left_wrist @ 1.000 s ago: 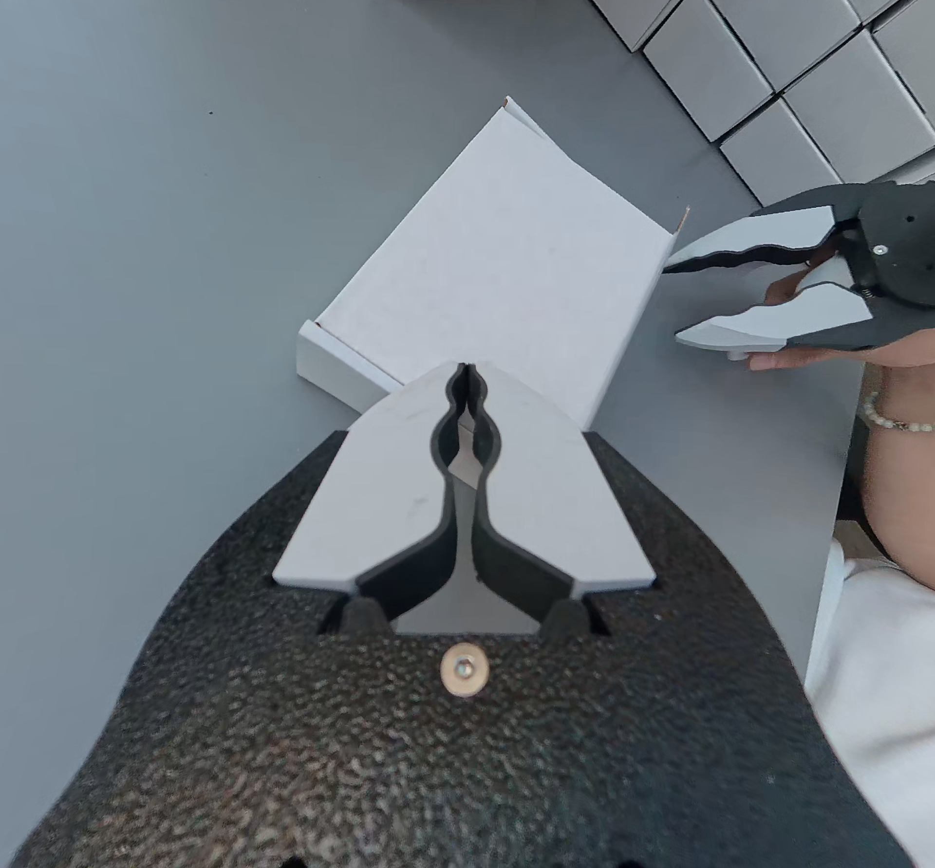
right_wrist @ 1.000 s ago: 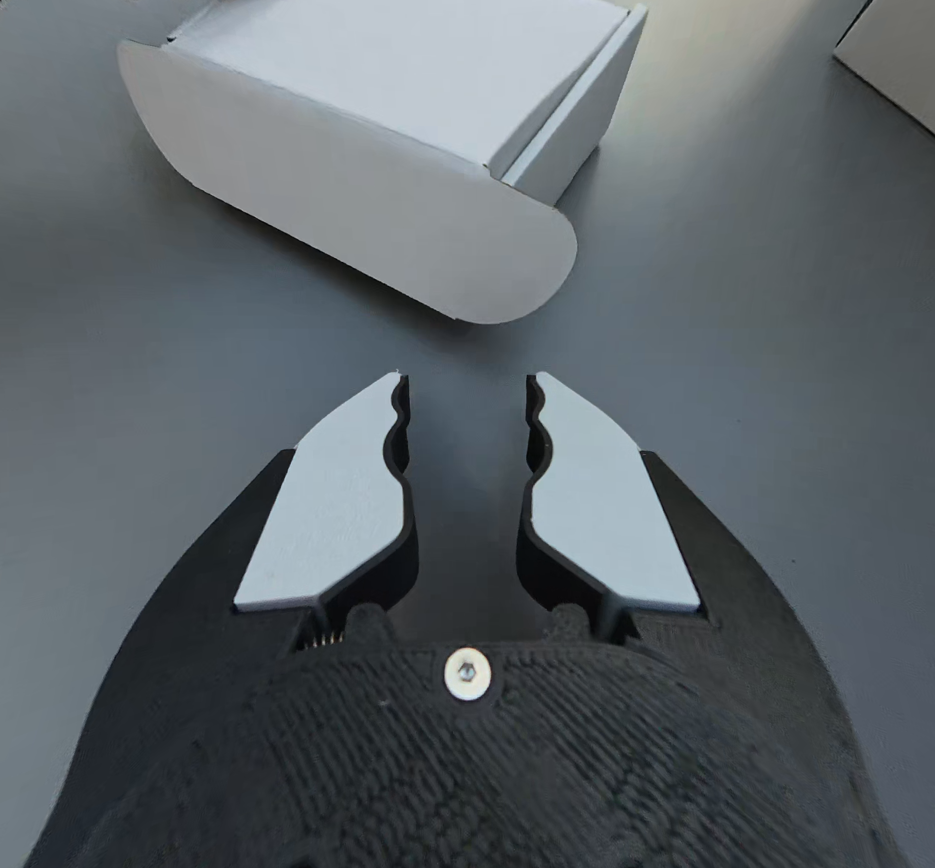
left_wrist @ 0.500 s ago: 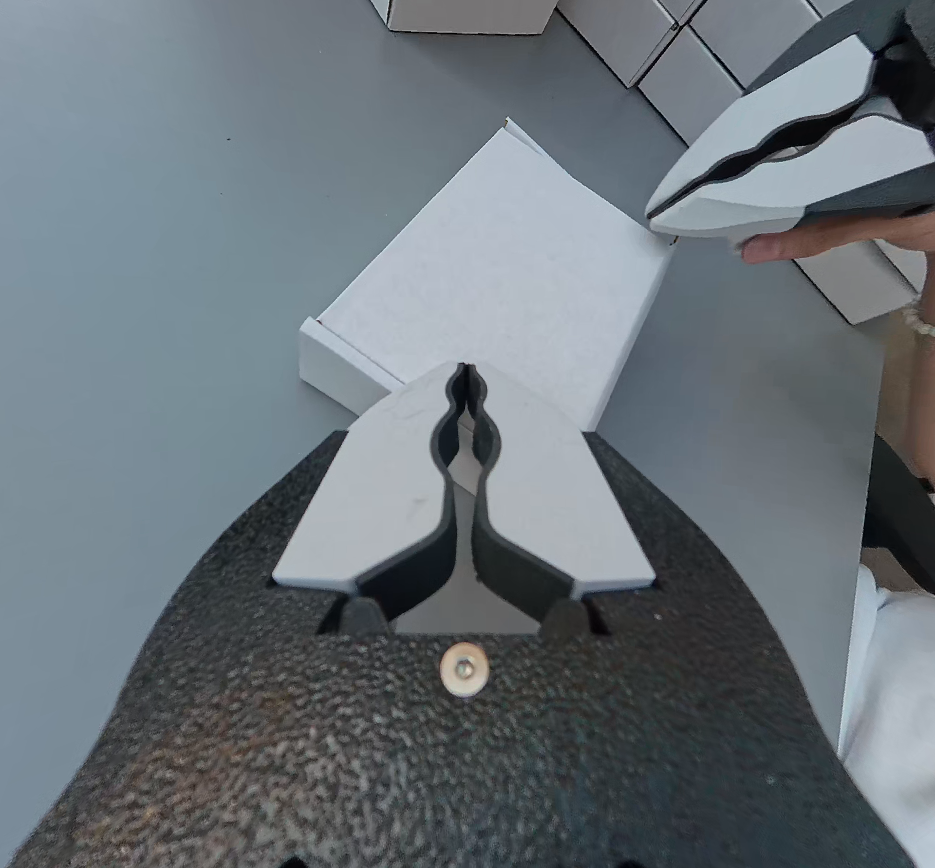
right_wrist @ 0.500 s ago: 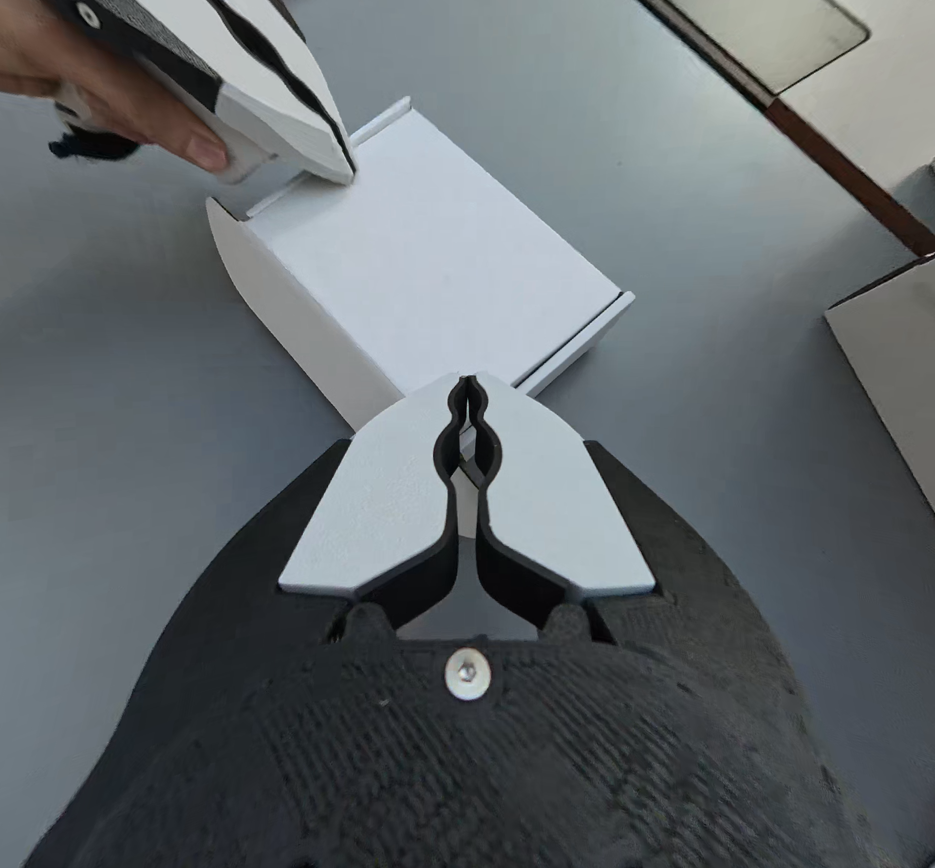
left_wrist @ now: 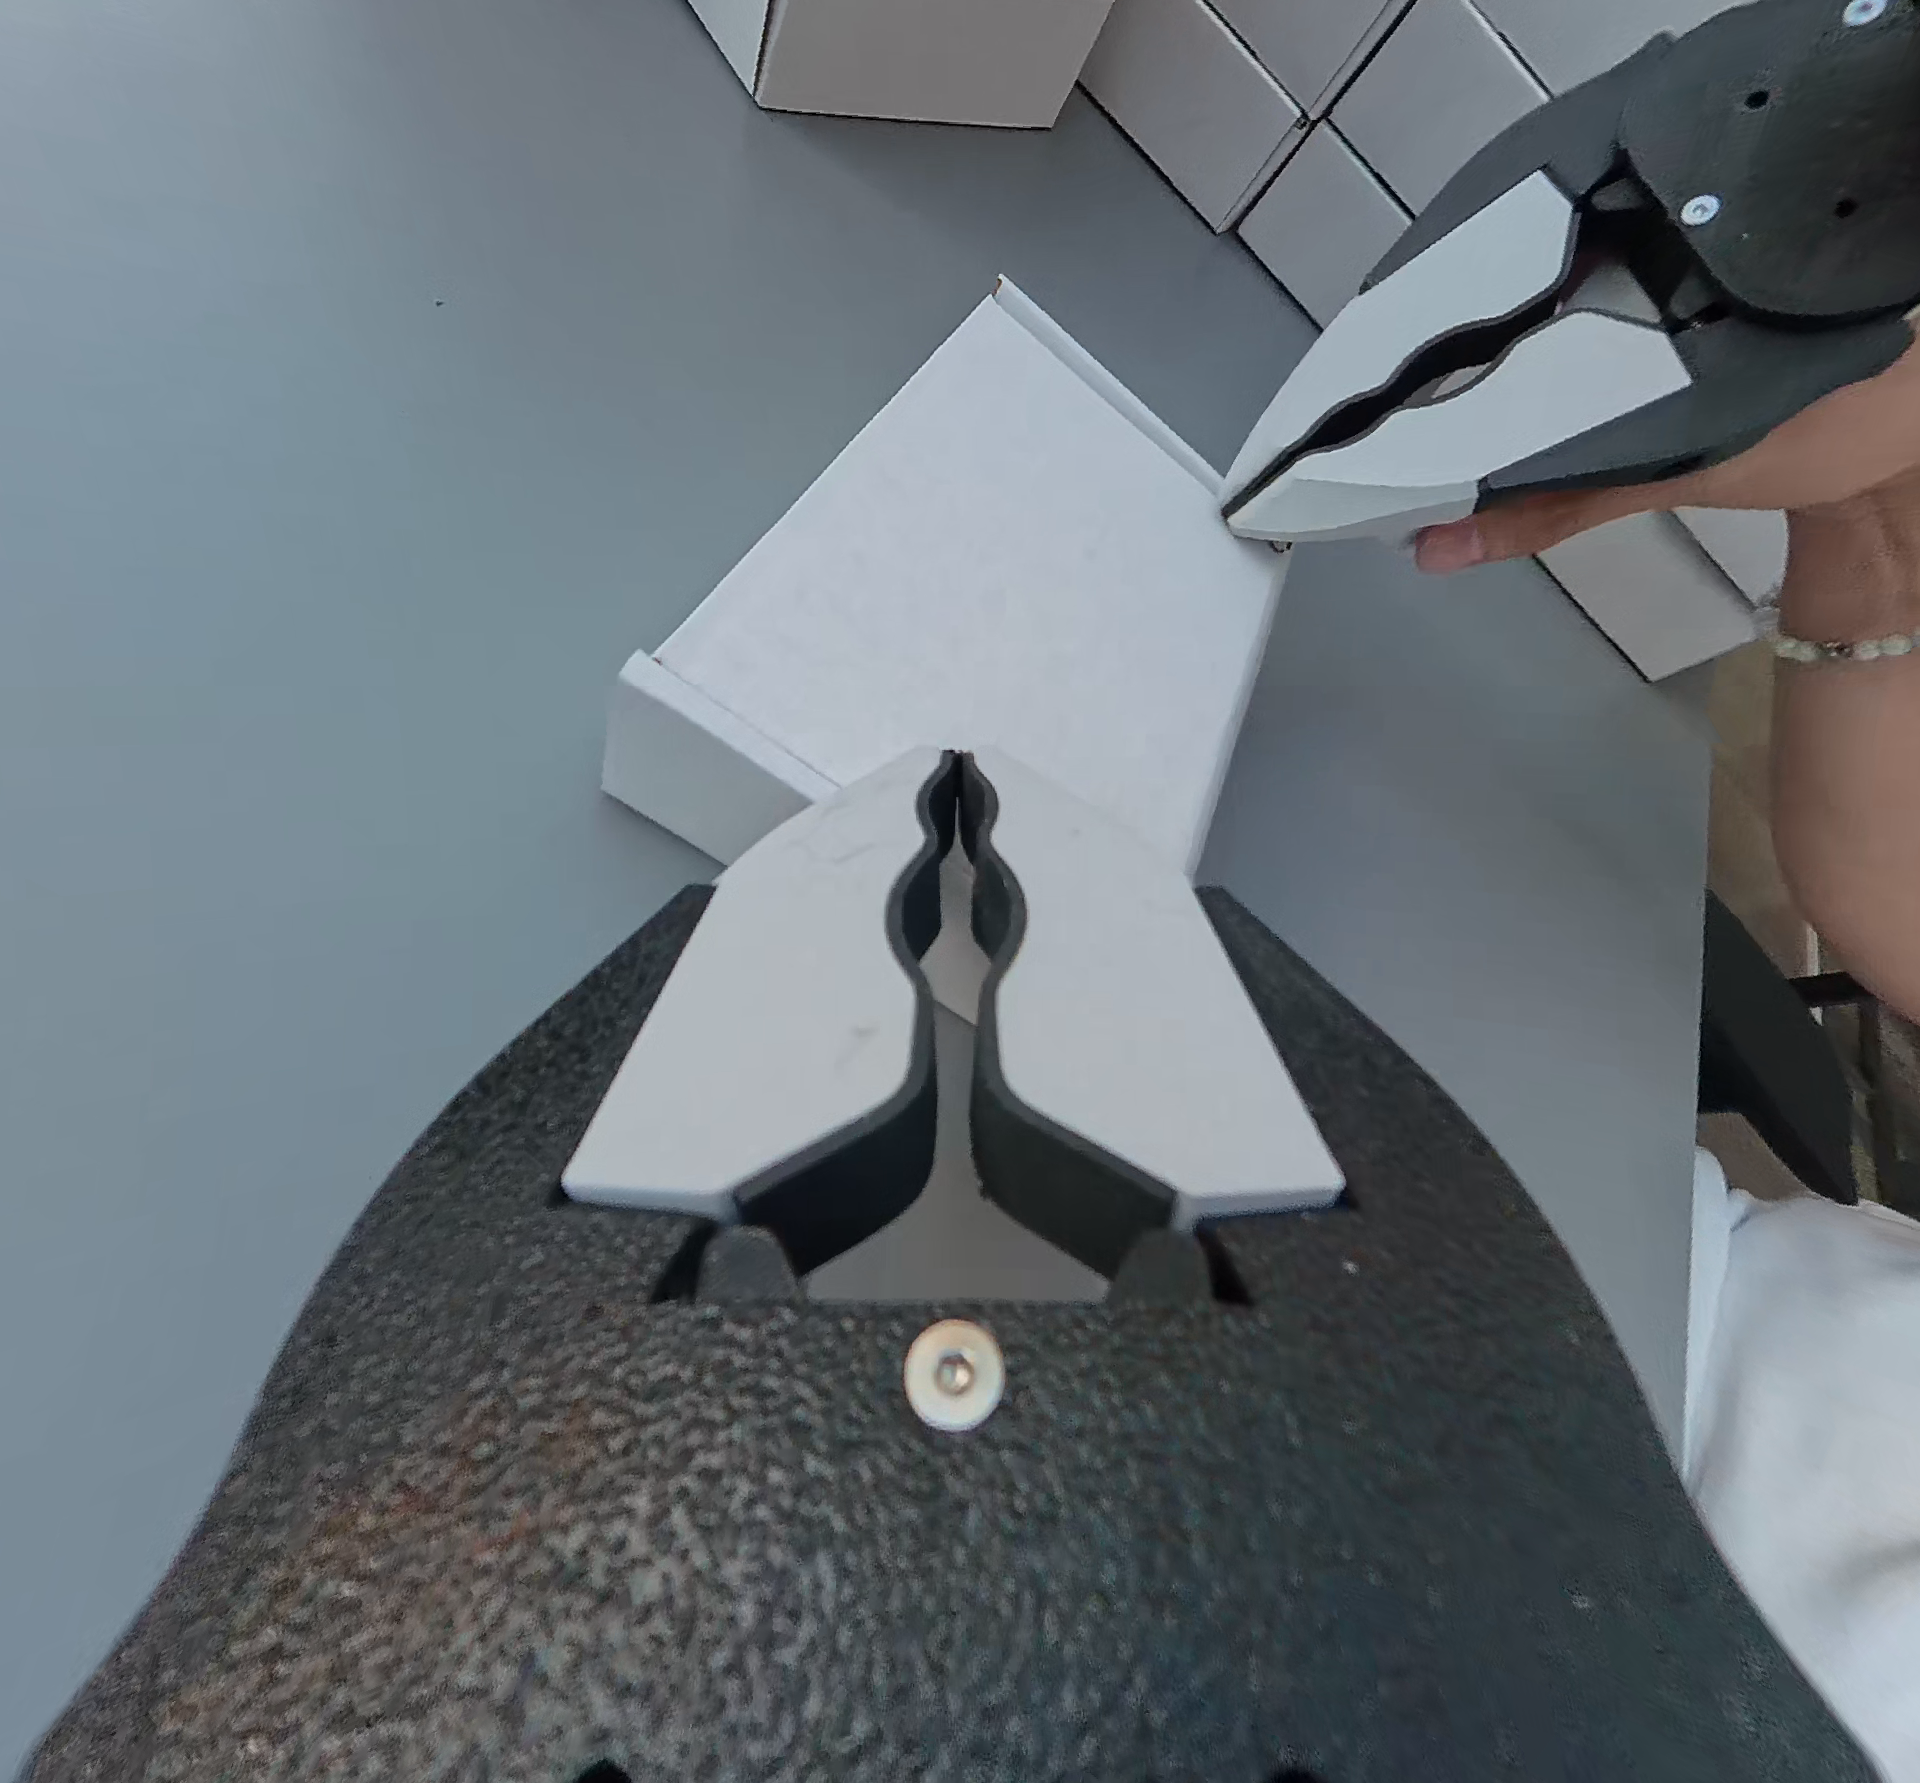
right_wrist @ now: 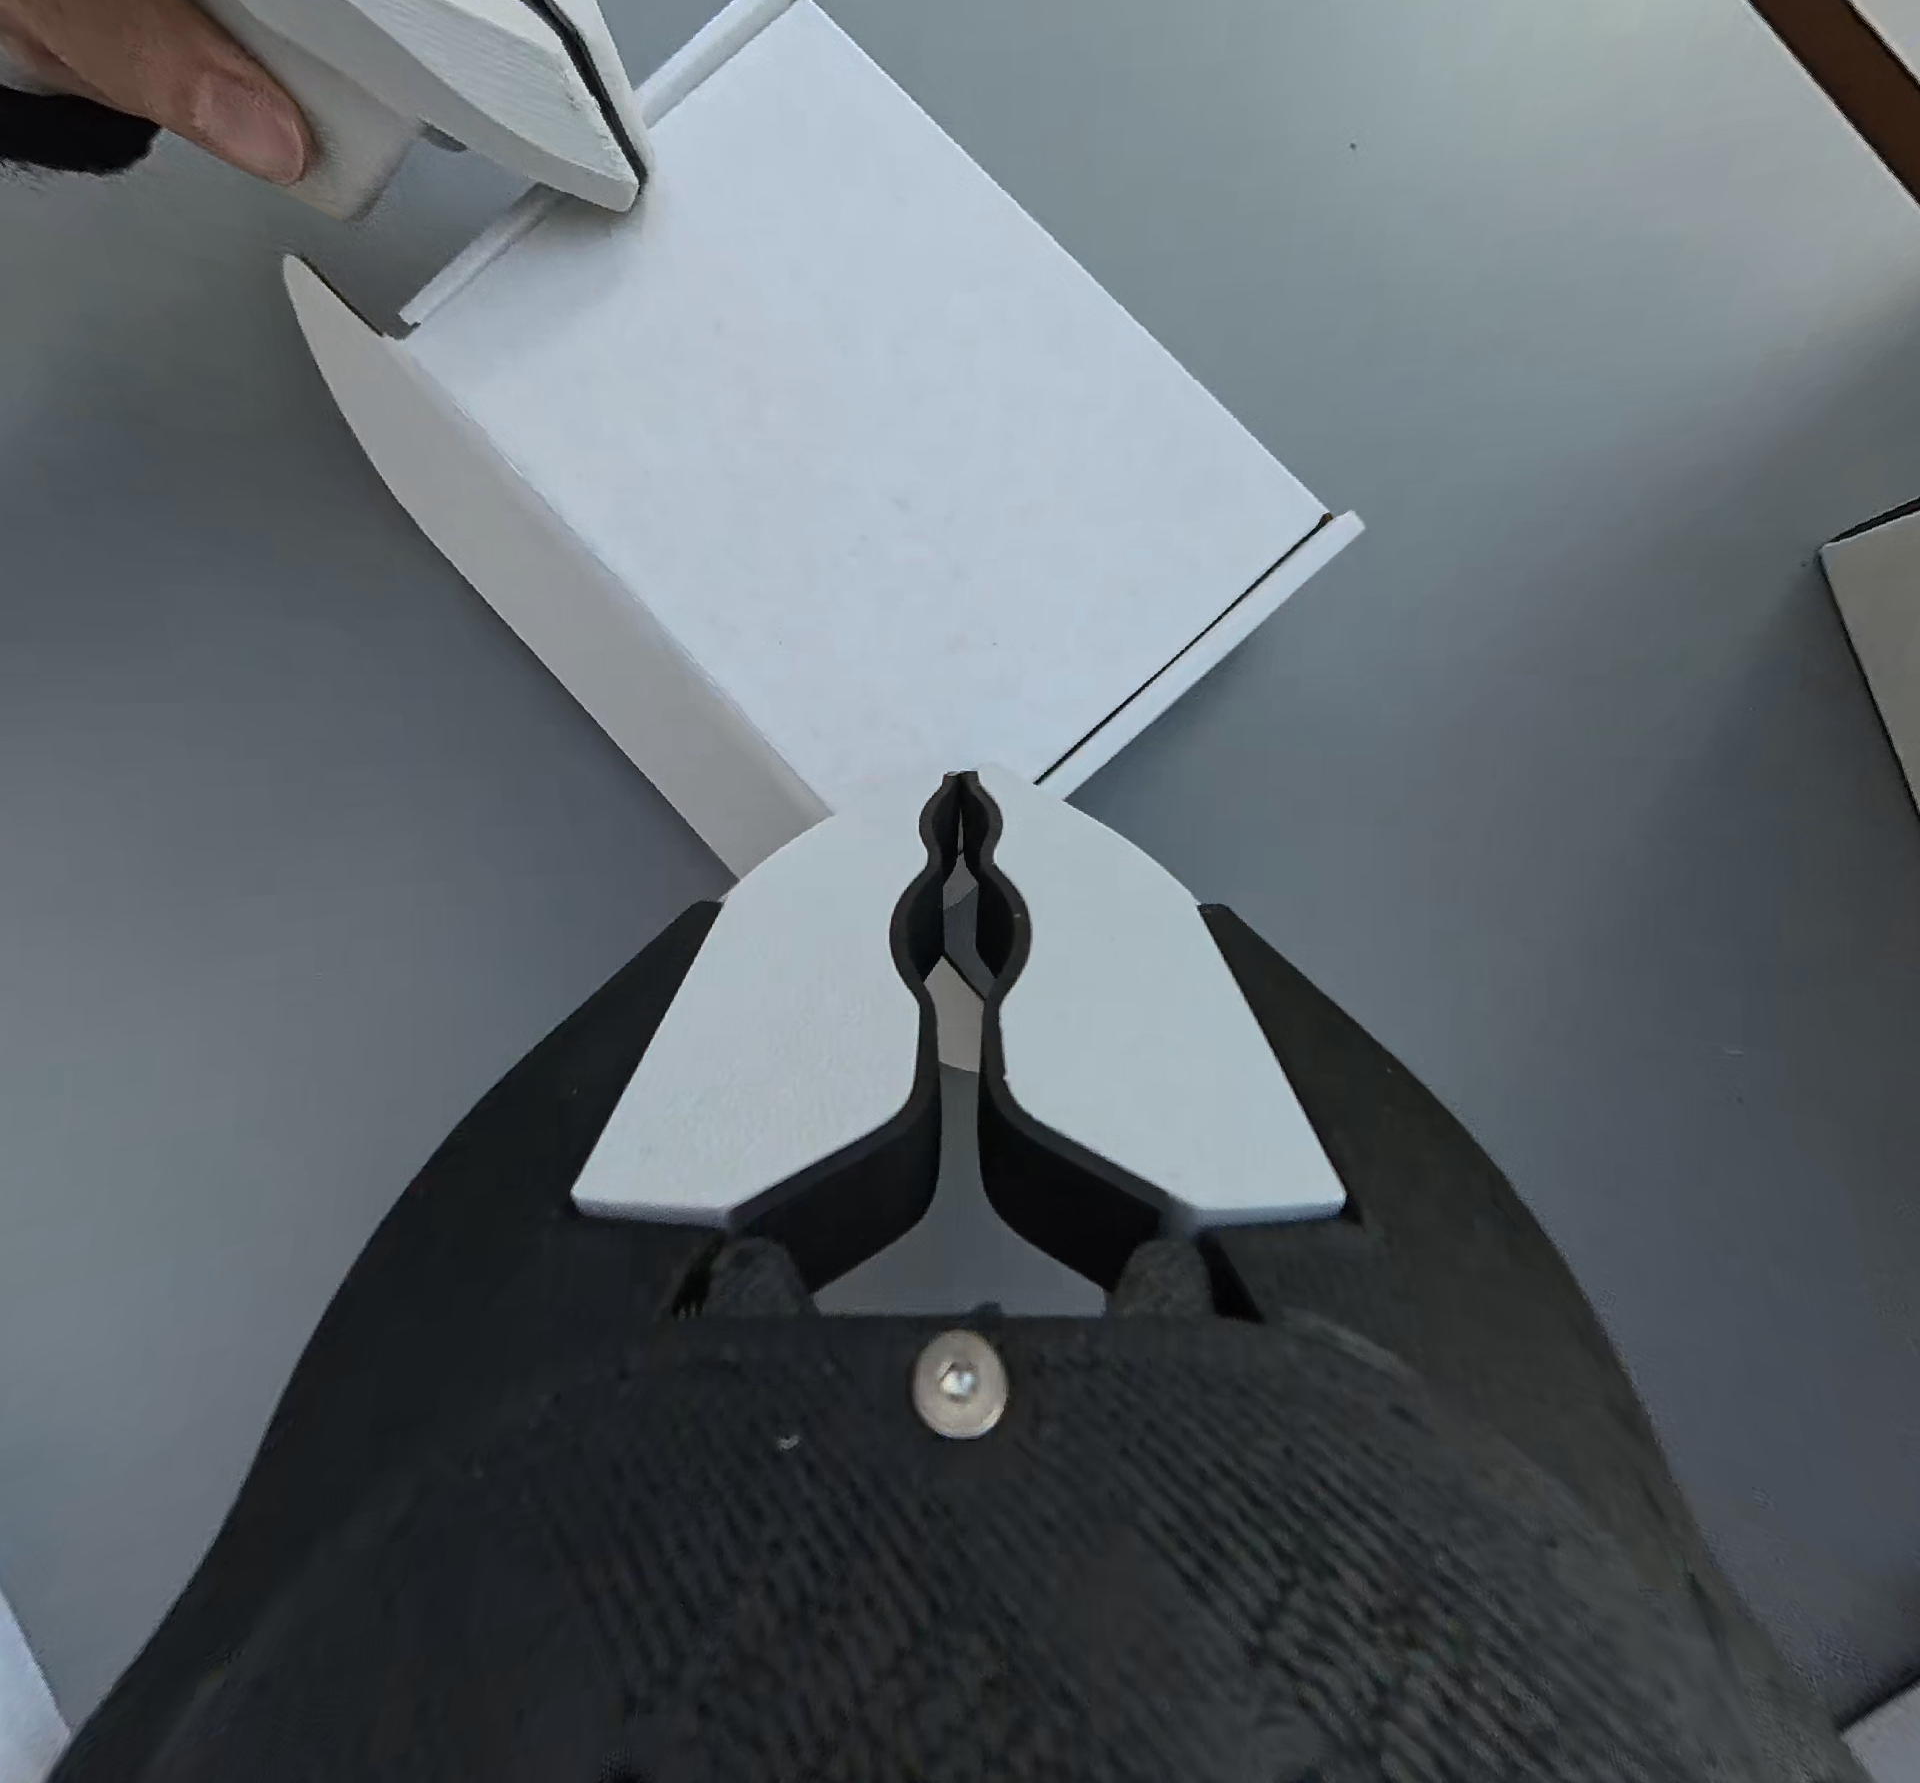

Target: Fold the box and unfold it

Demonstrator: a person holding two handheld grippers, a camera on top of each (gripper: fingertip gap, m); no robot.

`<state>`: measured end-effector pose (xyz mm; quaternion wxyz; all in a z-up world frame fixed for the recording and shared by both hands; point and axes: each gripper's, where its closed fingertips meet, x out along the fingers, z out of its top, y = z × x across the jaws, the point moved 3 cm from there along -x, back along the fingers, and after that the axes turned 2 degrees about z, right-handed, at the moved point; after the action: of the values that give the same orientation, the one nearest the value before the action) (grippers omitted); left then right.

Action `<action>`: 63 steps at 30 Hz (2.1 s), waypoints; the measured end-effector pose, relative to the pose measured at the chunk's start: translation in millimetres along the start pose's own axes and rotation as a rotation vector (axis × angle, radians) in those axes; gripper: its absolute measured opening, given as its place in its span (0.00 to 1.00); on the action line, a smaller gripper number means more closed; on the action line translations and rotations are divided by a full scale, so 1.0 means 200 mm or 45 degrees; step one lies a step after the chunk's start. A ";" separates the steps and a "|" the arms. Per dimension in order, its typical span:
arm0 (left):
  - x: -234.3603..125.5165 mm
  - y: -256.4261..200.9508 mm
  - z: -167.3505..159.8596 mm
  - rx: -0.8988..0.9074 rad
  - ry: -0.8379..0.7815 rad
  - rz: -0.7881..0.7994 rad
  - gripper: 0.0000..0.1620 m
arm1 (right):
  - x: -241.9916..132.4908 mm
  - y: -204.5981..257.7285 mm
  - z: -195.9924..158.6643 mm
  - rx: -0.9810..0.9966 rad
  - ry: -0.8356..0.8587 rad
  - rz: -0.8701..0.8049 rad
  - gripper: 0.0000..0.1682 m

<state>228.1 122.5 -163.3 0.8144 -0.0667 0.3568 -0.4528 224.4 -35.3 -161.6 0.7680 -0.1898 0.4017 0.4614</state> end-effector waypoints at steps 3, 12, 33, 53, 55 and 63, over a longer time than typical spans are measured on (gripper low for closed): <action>-0.09 -0.03 0.10 -0.181 -0.213 -0.129 0.00 | -0.05 -0.02 0.02 0.103 -0.149 0.073 0.12; -0.07 -0.03 -0.03 -0.419 0.001 -0.252 0.00 | -0.10 -0.15 -0.01 0.539 -0.410 0.259 0.40; -0.09 0.00 -0.09 -0.284 -0.005 -0.078 0.00 | 0.06 -0.09 0.11 0.948 -0.146 0.895 0.52; -0.20 -0.07 -0.03 0.204 -0.232 0.020 0.07 | 0.14 -0.05 0.19 0.855 -0.001 0.930 0.46; -0.30 -0.14 0.05 0.433 -0.365 0.074 0.11 | 0.09 -0.05 0.19 0.876 -0.046 1.021 0.46; -0.51 -0.32 0.05 1.700 -0.385 0.674 0.43 | -0.11 -0.01 0.17 1.004 -0.243 1.423 0.46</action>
<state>156.4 162.7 -75.6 0.8039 0.4705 -0.1072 -0.3477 236.1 -26.4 -124.2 0.4585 0.3808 0.5077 0.6221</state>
